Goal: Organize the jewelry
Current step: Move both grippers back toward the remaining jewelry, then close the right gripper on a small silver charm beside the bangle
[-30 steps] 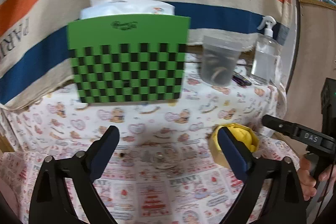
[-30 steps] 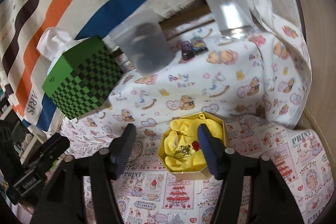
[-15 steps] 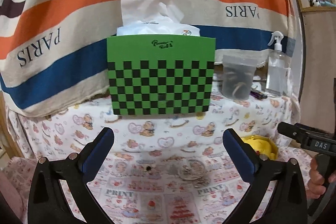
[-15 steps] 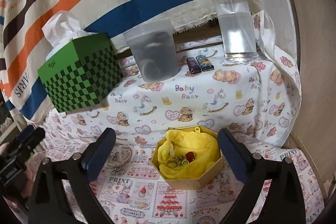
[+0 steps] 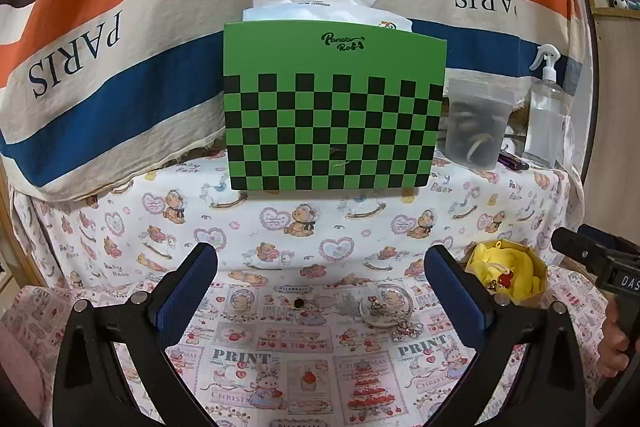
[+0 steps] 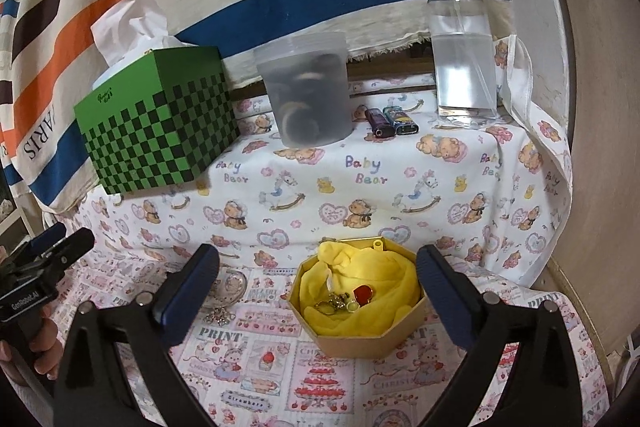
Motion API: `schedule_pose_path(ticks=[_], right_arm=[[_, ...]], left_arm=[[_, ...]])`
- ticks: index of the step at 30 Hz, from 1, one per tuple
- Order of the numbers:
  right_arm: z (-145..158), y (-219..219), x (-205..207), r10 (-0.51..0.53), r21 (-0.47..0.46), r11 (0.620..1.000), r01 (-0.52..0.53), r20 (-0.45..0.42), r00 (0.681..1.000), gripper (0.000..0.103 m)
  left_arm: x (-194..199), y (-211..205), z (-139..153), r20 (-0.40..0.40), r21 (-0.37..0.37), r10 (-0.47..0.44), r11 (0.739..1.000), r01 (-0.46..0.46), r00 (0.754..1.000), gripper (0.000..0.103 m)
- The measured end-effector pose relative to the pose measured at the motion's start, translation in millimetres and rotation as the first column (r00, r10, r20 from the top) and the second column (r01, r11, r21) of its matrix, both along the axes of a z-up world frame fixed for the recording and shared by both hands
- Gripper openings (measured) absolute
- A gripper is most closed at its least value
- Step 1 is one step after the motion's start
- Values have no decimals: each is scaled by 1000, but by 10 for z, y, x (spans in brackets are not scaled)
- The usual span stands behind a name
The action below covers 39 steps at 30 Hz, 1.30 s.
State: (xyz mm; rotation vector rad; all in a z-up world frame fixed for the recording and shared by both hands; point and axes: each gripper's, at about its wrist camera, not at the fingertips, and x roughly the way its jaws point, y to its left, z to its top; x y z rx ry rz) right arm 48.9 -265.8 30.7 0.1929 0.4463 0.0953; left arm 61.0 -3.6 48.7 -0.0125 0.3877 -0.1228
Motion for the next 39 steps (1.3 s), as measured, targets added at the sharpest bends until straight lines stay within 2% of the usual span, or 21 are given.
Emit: schedule_pose_path(ticks=[5,10,15,19,23,29,35,36,39], right_arm=[[-9,30,-4,3,-9,1000,-3,-1,1000,98],[-3,104,-32,23,-18,1000,-23,6,1000,99],[57,249,44,77,-19,997,-77,-3,997,101],[110,428,173,132,18,991,-131,-63,989,101],[101,711,322,183,6,983,-184,-126,975,101],[-108,1061,626,216,-7,975,-223,-231,949,101],[-397,1299,981,248,16,966,-258,-349,904,100],[-430,1330,1013,254,15,964,-267,-363,897,98],[-540,1437,1098,273,10,956,-294,-402,874,79]], left_arm=[[-6,103,4,11,-8,28,1000,-28,1000,103],[80,276,-40,-21,-55,61,997,-62,998,103],[152,415,-89,-44,-39,111,993,-113,993,103],[218,577,-119,-87,-65,154,985,-160,984,103],[234,707,-152,-107,-94,178,978,-189,978,103],[271,766,-210,-103,-67,219,972,-226,970,103],[364,830,-288,-141,-67,236,967,-247,961,103],[377,849,-303,-150,-77,237,965,-251,960,103],[410,879,-349,-170,-92,229,965,-247,958,103]])
